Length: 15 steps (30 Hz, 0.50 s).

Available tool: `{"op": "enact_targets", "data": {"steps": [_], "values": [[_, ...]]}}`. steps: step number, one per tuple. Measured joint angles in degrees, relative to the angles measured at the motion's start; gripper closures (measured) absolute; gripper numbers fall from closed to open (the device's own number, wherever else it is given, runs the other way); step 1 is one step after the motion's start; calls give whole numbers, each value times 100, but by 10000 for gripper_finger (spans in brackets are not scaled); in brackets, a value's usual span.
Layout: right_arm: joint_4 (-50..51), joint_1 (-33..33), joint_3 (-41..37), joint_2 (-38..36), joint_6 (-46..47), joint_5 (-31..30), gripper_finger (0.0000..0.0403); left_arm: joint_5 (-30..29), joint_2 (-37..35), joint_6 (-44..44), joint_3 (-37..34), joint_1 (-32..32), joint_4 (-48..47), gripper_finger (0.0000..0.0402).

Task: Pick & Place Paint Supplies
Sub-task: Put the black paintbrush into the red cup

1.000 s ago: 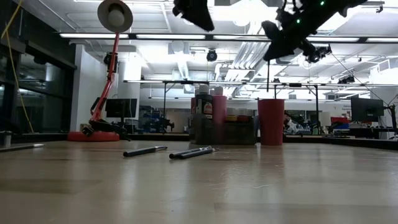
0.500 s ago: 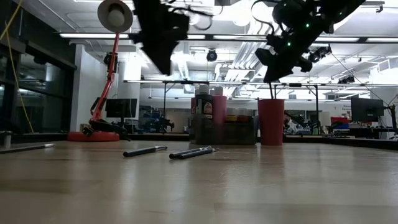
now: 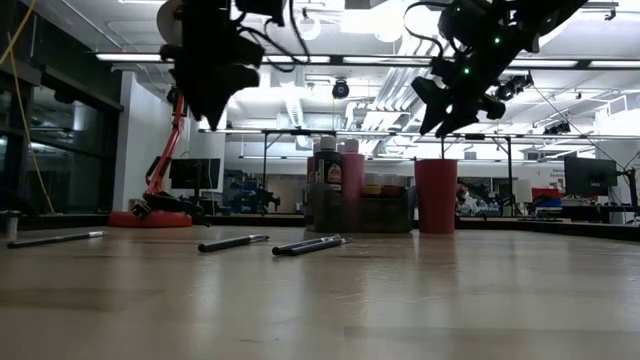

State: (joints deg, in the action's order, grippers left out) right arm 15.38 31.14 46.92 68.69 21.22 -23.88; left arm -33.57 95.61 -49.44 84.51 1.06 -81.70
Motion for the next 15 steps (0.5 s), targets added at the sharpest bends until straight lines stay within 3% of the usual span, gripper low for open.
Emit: {"op": "enact_targets", "data": {"steps": [4,9,15], "values": [[251,-41,2,-67,151,19,199,226,0,-602,-34,0,-610,158],[517,-37,0,-214,316,79,190,744,-55,-1239,-686,-47,-587,151],[575,-39,2,-367,320,327,190,1455,-332,-1704,-1848,-135,531,151]]}}
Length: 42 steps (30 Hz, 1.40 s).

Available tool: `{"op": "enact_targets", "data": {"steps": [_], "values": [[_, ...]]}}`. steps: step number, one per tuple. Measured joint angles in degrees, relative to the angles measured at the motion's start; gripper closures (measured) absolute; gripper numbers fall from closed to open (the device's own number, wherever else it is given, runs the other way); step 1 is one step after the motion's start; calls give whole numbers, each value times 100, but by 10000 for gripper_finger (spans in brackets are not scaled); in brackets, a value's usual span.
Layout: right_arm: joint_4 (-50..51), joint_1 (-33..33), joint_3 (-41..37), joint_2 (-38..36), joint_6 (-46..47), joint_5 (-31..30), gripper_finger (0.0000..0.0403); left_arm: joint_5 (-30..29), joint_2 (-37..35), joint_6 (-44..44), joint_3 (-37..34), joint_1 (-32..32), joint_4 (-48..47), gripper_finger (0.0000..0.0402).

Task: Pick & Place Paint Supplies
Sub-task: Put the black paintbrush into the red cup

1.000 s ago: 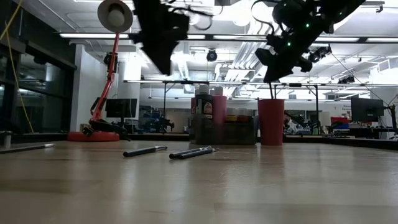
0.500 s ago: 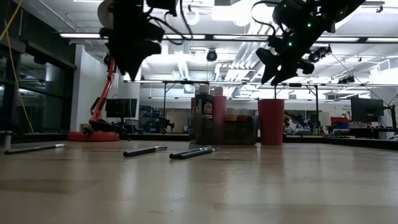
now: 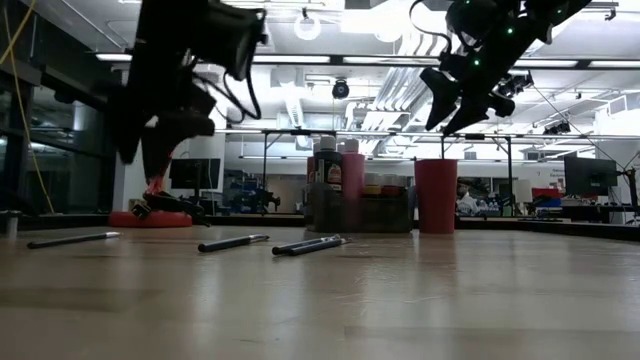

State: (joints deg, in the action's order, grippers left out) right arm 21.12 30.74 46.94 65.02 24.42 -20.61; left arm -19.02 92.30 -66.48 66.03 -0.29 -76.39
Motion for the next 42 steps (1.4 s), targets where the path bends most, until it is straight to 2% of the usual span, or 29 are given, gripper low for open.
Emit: {"op": "enact_targets", "data": {"steps": [5,10,20,28,35,42], "values": [[9,0,0,-42,0,40,190,504,-366,-347,-864,-53,1102,151],[3,0,0,-40,0,179,190,865,-578,-474,-1335,-51,1779,151],[-35,0,0,-38,0,244,190,961,-539,-810,-1847,-44,2689,151],[-35,0,0,-38,-2,261,190,823,-501,-879,-2042,258,3407,155],[-31,0,0,-38,-2,292,190,959,-501,-413,-2086,770,3667,192],[10,0,0,-35,-2,289,190,1084,-501,-328,-2086,778,3731,214]]}}
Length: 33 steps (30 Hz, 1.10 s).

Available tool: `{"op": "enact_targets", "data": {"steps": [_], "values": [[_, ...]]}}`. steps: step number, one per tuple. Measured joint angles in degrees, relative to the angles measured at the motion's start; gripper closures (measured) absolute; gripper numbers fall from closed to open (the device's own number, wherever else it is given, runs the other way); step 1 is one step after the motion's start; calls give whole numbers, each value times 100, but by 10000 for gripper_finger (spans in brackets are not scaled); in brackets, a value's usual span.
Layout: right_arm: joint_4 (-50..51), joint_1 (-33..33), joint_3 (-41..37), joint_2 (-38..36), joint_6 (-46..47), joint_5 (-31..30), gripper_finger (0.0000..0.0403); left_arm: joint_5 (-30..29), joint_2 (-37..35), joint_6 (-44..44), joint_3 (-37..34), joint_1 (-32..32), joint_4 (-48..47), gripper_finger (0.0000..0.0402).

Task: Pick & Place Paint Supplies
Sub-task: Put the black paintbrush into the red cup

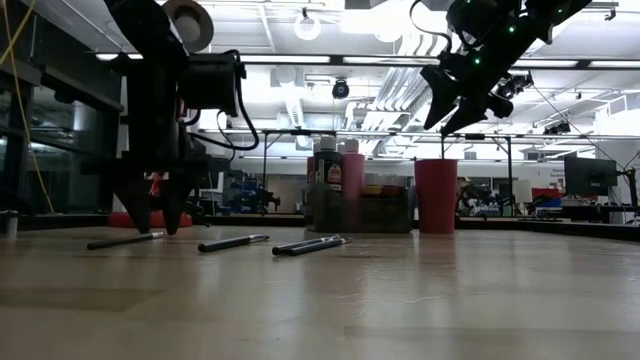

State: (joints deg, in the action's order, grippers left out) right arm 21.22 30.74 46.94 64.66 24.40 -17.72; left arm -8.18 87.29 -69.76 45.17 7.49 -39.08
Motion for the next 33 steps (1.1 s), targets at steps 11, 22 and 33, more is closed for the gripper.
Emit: {"op": "enact_targets", "data": {"steps": [11,22,33], "values": [[1,0,0,0,0,-11,190,19,0,99,2,0,219,215],[3,0,0,0,0,-11,190,14,2,234,2,-71,536,215],[32,2,0,2,109,-9,190,-95,362,-292,33,-699,415,215]]}}
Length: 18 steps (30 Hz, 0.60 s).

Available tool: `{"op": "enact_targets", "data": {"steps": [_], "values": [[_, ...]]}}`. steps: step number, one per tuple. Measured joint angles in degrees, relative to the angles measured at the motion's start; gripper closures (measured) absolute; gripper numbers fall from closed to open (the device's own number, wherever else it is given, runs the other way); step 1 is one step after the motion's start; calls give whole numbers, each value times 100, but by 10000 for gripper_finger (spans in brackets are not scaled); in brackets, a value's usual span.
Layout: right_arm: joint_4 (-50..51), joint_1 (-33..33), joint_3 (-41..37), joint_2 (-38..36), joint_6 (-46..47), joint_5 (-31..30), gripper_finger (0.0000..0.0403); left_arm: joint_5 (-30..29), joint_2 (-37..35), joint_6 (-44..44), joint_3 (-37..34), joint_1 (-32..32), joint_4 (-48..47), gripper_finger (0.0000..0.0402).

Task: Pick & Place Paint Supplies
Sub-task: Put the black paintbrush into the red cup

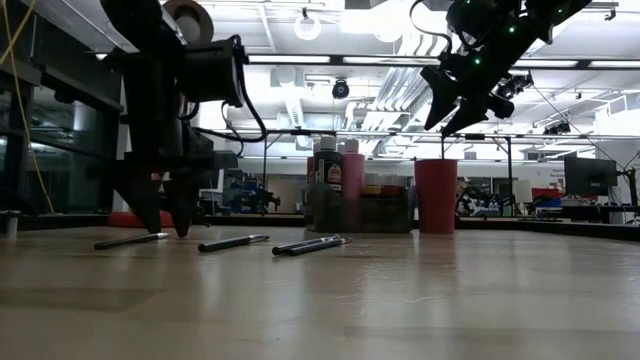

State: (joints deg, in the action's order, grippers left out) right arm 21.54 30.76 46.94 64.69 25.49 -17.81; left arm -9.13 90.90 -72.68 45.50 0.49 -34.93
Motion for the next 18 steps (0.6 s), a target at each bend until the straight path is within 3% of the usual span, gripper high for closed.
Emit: {"op": "enact_targets", "data": {"steps": [10,18], "values": [[24,-1,0,0,13,83,190,14,82,-208,-4,-50,-77,220],[97,0,0,0,16,84,190,136,84,-138,-14,-46,-115,296]]}}
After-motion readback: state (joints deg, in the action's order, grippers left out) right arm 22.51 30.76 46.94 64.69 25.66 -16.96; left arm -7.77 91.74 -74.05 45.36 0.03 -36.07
